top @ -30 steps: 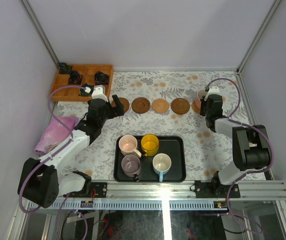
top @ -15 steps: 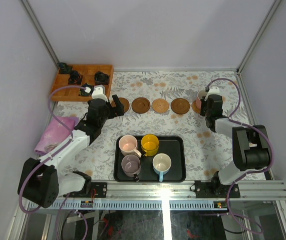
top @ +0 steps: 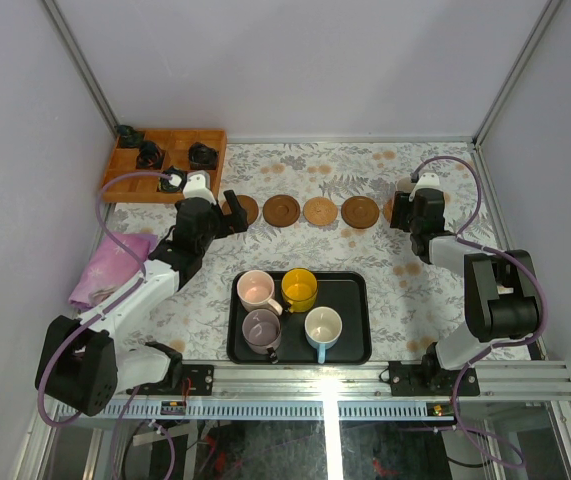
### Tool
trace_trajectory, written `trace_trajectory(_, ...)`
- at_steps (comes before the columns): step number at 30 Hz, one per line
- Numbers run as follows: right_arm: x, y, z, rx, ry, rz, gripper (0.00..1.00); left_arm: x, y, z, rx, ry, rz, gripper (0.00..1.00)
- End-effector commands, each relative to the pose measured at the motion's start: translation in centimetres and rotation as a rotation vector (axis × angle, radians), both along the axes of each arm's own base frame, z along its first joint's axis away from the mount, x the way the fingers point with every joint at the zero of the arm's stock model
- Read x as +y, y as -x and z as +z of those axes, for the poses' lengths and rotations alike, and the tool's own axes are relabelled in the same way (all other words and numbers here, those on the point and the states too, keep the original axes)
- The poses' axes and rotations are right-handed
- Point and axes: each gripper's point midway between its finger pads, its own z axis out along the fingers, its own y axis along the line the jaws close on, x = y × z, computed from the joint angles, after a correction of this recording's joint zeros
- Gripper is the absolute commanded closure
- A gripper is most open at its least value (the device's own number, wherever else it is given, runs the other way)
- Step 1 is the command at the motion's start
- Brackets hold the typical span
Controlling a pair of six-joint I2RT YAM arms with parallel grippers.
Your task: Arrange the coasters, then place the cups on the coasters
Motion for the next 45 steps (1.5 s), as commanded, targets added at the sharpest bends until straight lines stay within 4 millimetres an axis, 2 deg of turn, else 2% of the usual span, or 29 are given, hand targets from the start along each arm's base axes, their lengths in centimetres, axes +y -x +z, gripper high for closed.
trace_trajectory(1, 0.0, -1.6, 3.9, -0.115, -0.019, -0.01, 0.32, 0.1, -0.4, 0.9, -0.045, 0.023, 0.011, 0.0)
trace_trajectory(11, -0.5, -0.6, 3.7, -0.111, -0.029, -0.049, 0.32, 0.0, -0.3, 0.9, -0.044, 0.027, 0.01, 0.0)
trace_trajectory(22, -0.7, 0.5, 5.0, -0.112, -0.049, -0.077, 0.34, 0.1, 0.0, 0.8, -0.041, 0.038, 0.014, 0.0)
trace_trajectory(29, -1.8, 3.4, 8.5, -0.14, -0.093, -0.177, 0.3, 0.5, 0.4, 0.9, -0.043, 0.034, 0.024, 0.0)
trace_trajectory(31, -2.2, 4.3, 10.0, -0.147, -0.104, -0.205, 0.28, 0.5, 0.5, 0.7, -0.04, 0.032, 0.024, 0.0)
trace_trajectory(34, -1.9, 5.7, 11.6, -0.134, -0.134, -0.207, 0.25, 0.5, 0.6, 0.6, -0.036, 0.032, 0.022, 0.0)
trace_trajectory(36, -1.2, 6.8, 12.2, -0.114, -0.165, -0.176, 0.22, 0.4, 0.6, 0.5, -0.032, 0.032, 0.016, 0.0)
trace_trajectory(39, 0.9, 8.7, 11.9, -0.053, -0.218, -0.094, 0.18, 0.3, 0.6, 0.5, -0.029, 0.028, 0.011, 0.0)
trace_trajectory(42, 3.7, 11.2, 11.0, 0.028, -0.242, -0.004, 0.07, 0.3, 0.6, 0.4, -0.025, 0.02, 0.008, 0.0)
trace_trajectory(45, 7.1, 13.7, 10.3, 0.096, -0.247, 0.103, 0.04, 0.3, 0.6, 0.3, -0.02, 0.015, 0.004, 0.0)
